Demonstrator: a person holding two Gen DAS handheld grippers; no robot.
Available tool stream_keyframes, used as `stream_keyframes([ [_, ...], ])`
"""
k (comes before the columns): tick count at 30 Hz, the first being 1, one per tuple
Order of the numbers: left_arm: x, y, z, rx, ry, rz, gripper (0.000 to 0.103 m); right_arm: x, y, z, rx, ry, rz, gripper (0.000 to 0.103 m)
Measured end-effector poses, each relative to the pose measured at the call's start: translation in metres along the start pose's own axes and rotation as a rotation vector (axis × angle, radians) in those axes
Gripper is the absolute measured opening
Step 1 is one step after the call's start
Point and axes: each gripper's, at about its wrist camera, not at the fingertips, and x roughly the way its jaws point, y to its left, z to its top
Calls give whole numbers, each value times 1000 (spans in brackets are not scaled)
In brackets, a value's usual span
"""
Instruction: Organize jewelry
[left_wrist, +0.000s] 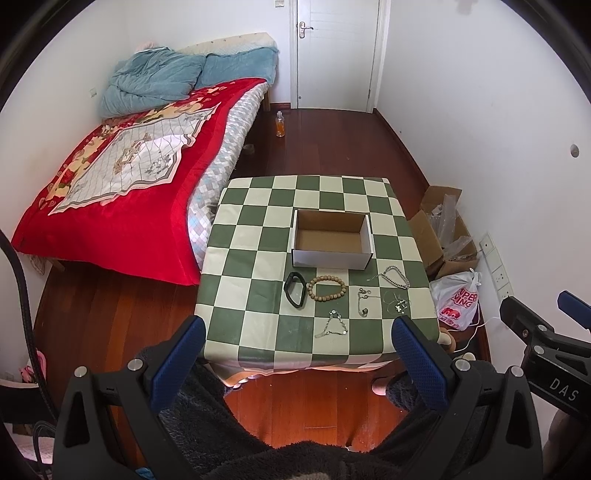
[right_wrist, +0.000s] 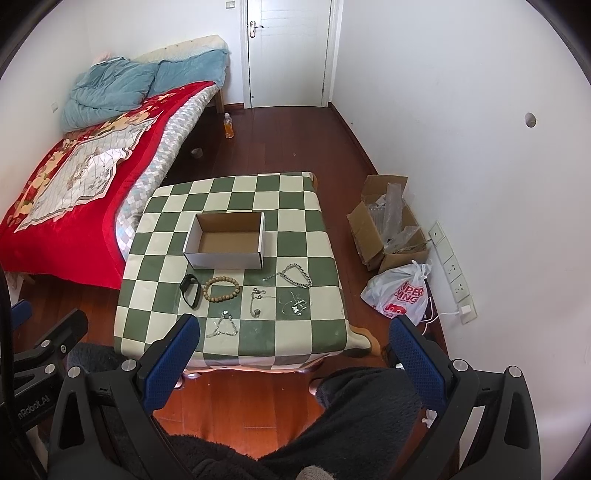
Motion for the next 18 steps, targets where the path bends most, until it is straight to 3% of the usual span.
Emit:
stream_keyframes([
  [18, 5, 6, -5, -4, -18, -13, 103, -1, 1, -2, -1, -10, -7, 103],
])
